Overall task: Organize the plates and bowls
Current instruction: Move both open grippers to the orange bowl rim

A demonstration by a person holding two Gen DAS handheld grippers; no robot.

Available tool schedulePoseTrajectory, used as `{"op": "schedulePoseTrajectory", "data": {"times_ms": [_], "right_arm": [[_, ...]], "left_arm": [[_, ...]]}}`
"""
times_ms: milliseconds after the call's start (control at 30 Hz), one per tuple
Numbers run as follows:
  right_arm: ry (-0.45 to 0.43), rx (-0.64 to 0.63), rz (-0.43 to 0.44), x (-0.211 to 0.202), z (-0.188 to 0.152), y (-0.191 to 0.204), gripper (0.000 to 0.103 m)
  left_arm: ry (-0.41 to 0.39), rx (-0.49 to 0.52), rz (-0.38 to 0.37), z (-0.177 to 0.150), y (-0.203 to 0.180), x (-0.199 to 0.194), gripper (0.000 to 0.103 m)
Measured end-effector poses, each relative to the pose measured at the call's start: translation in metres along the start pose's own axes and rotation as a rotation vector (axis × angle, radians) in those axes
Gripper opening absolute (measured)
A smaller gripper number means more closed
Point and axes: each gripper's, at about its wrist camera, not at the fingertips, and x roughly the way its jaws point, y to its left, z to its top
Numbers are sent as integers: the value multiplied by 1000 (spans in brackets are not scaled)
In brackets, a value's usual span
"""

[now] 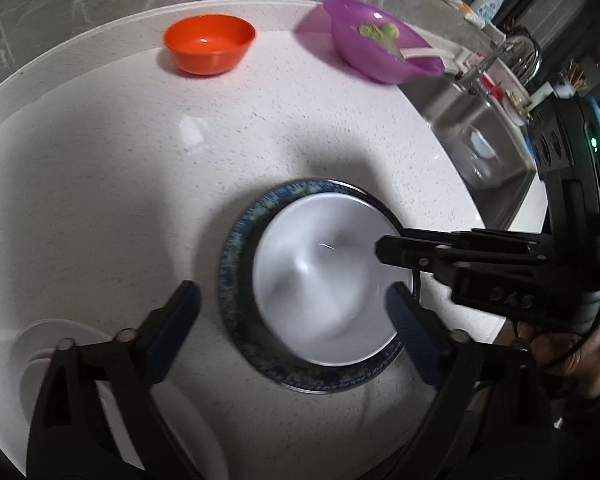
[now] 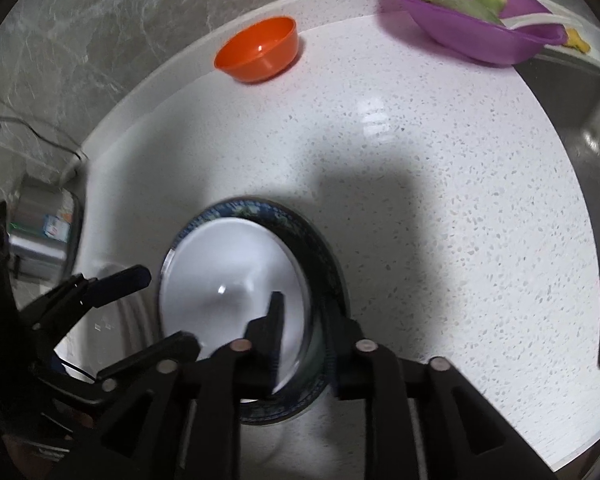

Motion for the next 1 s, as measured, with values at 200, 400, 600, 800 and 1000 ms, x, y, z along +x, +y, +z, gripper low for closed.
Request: {"op": "schedulePoseTrajectory", "data": {"times_ms": [200,400,600,800,1000], "right_arm": [[-136,47,107,-45,28,-8,70],[-214,49,142,-54,98,-8,76],[-155,117,175,-6,172,-3,72],[-57,157,194,40,222,6,59],[4,173,153,76,240,3,54]], "left_arm": [[-86,-103,-17,39,61,-35,103],[-44,-150,-17,109,117,-21,103],[-32,-245,-23,186,163,17,102],[-20,-248,-1,226,179,55,100],[33,-277,-27,240,195,91,54]]}}
